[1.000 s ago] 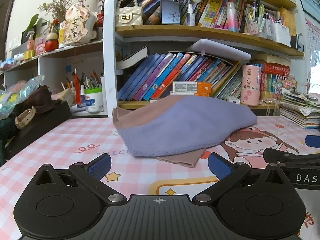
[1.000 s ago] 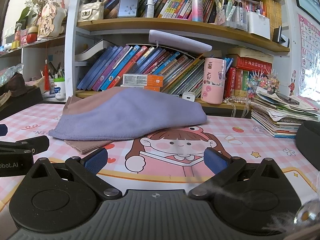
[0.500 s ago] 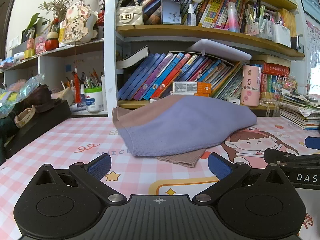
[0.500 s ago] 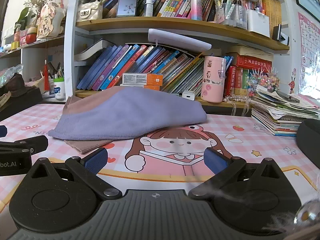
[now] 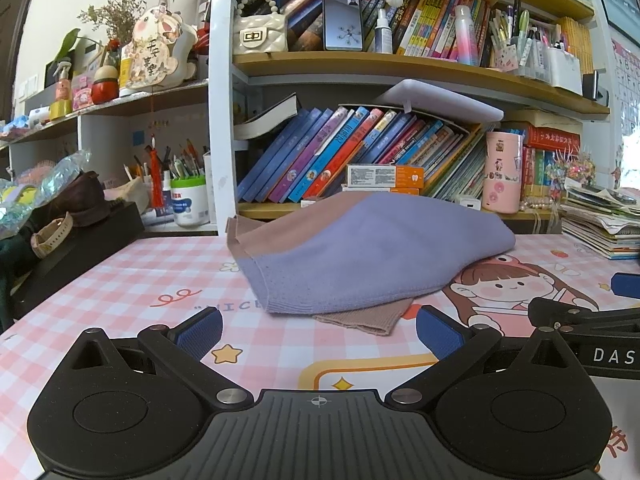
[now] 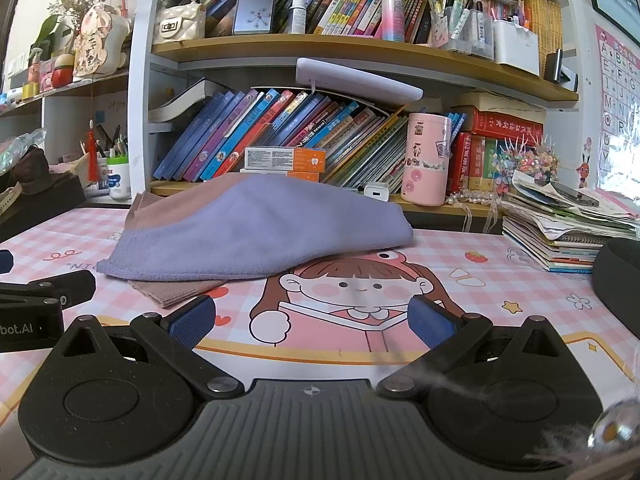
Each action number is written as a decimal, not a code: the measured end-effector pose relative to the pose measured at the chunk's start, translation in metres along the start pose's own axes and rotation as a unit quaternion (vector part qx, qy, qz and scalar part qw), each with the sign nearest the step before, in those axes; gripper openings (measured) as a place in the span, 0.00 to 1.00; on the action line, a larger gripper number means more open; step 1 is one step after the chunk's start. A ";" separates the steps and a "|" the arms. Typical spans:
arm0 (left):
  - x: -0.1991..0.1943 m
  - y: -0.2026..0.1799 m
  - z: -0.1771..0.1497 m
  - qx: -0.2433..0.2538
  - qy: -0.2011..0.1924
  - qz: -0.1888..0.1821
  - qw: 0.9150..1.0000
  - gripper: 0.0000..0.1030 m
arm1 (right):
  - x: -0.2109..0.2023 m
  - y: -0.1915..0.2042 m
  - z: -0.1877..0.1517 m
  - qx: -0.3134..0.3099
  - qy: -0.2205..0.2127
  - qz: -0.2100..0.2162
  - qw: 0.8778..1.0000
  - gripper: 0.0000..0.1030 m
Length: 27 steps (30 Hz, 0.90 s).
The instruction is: Fold clothes
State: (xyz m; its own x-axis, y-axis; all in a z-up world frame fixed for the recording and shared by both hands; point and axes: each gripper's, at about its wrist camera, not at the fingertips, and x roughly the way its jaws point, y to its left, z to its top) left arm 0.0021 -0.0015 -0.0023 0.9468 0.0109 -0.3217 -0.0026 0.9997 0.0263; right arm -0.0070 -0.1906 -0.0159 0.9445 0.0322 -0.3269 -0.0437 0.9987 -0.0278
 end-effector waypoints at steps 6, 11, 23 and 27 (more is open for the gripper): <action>0.000 0.000 0.001 0.000 0.001 0.000 1.000 1.00 | 0.000 0.000 0.001 0.001 0.001 0.000 1.000 1.00; 0.001 0.000 0.001 -0.002 0.002 -0.001 1.000 1.00 | 0.000 0.000 0.000 0.000 0.001 0.000 1.000 1.00; 0.002 0.001 0.000 -0.008 0.007 -0.001 1.000 1.00 | -0.001 0.001 0.001 -0.001 0.000 0.001 1.000 1.00; 0.002 0.001 0.000 -0.010 0.008 0.000 1.000 1.00 | -0.001 0.002 0.001 -0.003 0.001 0.001 1.000 1.00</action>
State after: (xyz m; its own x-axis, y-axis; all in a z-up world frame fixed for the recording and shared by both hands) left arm 0.0042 -0.0002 -0.0030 0.9415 0.0111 -0.3367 -0.0095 0.9999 0.0065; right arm -0.0075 -0.1886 -0.0148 0.9438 0.0351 -0.3287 -0.0481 0.9983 -0.0316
